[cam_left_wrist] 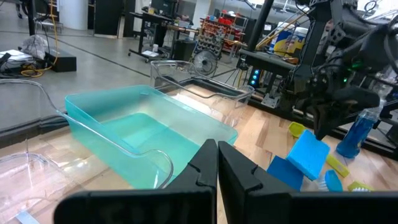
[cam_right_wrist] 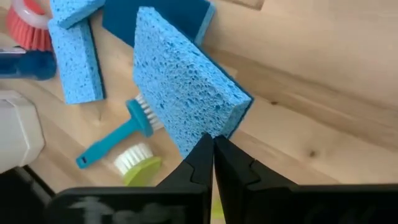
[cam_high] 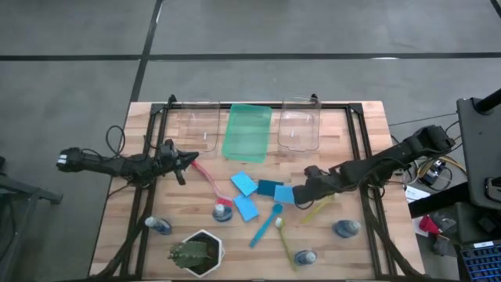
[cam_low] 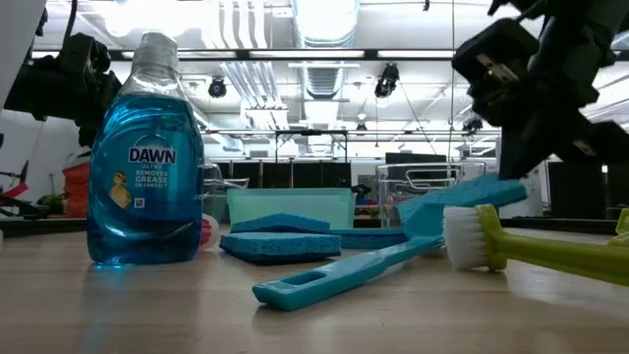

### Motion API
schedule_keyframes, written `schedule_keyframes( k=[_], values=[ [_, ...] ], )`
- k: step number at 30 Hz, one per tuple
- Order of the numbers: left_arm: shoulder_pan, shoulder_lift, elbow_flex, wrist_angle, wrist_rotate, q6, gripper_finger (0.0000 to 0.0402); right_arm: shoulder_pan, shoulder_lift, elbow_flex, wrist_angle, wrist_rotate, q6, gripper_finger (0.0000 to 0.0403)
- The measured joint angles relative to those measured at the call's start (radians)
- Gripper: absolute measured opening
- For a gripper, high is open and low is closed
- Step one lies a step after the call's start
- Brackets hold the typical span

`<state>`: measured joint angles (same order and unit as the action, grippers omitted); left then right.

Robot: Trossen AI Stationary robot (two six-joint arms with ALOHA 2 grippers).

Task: Pick & Place Kitchen Sink Supplies
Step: Put the sponge into the green bin

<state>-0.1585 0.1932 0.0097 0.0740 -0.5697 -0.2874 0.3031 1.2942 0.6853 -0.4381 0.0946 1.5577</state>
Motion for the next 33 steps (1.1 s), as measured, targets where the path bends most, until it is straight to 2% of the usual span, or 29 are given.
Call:
schedule_keyframes(
  k=[9,12,16,21,26,30,33],
  values=[
    [0.000,0.000,0.000,0.001,0.000,0.000,0.0007,0.000,-0.005,0.150,-0.160,0.017,-0.080,0.0008],
    [0.000,0.000,0.000,0.006,0.002,-0.026,0.0007,0.000,-0.005,0.215,-0.218,0.055,-0.099,0.0008],
    [-0.001,0.000,0.000,0.050,0.056,-0.232,0.0007,0.000,-0.005,0.303,-0.236,0.132,-0.132,0.0008],
    [-0.001,0.000,0.000,0.169,0.062,-0.516,0.0007,-0.009,-0.005,0.398,-0.239,0.230,-0.182,0.0008],
    [0.000,0.000,0.000,0.253,0.017,-0.590,0.0007,-0.035,-0.004,0.472,-0.238,0.300,-0.243,0.0008],
    [0.000,0.000,0.000,0.334,0.009,-0.702,0.0007,-0.066,-0.004,0.517,-0.231,0.325,-0.304,0.0008],
    [0.002,0.000,0.000,0.420,0.002,-0.709,0.0007,-0.085,-0.004,0.534,-0.189,0.328,-0.348,0.0008]
  ],
)
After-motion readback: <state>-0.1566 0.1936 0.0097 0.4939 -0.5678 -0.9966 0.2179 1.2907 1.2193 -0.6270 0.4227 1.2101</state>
